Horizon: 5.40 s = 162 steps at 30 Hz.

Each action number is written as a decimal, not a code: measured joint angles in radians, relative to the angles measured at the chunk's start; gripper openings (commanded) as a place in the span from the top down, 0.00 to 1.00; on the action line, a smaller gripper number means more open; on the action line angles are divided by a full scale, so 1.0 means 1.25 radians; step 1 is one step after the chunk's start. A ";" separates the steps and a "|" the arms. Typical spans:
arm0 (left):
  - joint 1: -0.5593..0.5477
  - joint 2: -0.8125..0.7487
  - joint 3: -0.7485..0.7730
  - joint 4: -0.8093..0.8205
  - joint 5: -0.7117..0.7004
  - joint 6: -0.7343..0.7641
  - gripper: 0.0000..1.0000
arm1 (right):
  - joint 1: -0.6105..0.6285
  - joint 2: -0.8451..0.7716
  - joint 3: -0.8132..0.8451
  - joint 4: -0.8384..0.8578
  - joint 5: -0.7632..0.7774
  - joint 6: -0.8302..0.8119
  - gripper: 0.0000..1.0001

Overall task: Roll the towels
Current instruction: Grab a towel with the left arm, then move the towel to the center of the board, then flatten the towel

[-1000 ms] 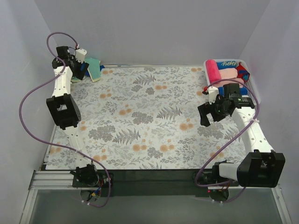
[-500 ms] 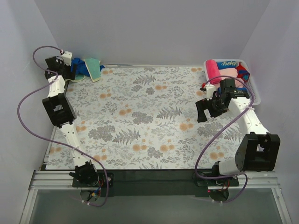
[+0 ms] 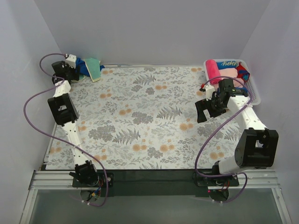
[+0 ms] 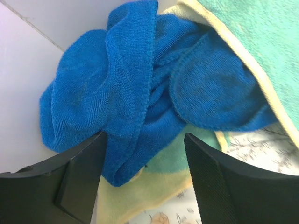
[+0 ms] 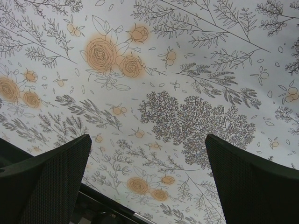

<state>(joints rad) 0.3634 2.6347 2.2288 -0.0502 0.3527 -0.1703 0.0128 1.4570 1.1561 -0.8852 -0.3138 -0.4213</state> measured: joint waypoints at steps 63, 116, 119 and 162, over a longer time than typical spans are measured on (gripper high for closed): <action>-0.275 -0.994 -0.590 0.182 0.410 -0.272 1.00 | 0.000 -0.119 0.034 -0.002 -0.070 0.020 0.02; 0.094 -0.906 -0.981 -0.731 0.527 0.318 0.29 | 0.624 0.598 0.471 0.211 0.067 0.108 0.64; 0.094 -0.909 -0.996 -0.722 0.526 0.312 0.29 | 0.632 0.606 0.476 0.215 0.082 0.108 0.66; 0.094 -0.936 -1.059 -0.686 0.499 0.298 0.29 | 0.728 0.527 0.358 0.353 0.333 -0.020 0.71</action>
<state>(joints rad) 0.4805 1.4643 0.9054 -0.9081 0.9760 0.2020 0.9234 2.1155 1.6039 -0.4442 0.1020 -0.4458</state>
